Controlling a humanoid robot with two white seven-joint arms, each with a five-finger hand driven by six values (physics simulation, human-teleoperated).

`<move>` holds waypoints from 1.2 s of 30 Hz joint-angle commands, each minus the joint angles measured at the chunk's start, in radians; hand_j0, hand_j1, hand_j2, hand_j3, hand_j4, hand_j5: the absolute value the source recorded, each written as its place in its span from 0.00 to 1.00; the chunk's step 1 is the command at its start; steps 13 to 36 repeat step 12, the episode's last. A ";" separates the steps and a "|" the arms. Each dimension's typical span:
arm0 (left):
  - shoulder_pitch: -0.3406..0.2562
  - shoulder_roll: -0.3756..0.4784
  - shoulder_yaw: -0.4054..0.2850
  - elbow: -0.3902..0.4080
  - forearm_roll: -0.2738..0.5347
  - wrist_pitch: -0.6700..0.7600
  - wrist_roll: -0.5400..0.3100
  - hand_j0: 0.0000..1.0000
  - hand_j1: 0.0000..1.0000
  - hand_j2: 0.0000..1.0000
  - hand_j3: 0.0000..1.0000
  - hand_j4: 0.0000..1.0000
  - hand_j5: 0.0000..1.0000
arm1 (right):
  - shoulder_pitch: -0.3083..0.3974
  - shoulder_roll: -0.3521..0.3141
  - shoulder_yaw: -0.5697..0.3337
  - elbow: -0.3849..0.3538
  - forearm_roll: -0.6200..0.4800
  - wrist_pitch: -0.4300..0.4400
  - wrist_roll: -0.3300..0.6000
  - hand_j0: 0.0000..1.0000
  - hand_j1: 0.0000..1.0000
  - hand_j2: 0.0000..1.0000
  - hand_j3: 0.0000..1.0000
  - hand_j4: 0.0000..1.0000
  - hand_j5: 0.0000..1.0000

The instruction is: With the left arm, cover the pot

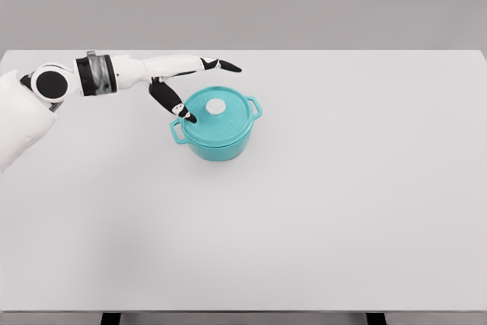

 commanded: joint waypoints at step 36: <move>0.242 0.479 0.170 -0.257 0.137 -0.001 -0.004 1.00 1.00 1.00 1.00 1.00 1.00 | 0.000 0.000 0.000 0.000 0.001 0.000 0.000 1.00 1.00 1.00 1.00 1.00 1.00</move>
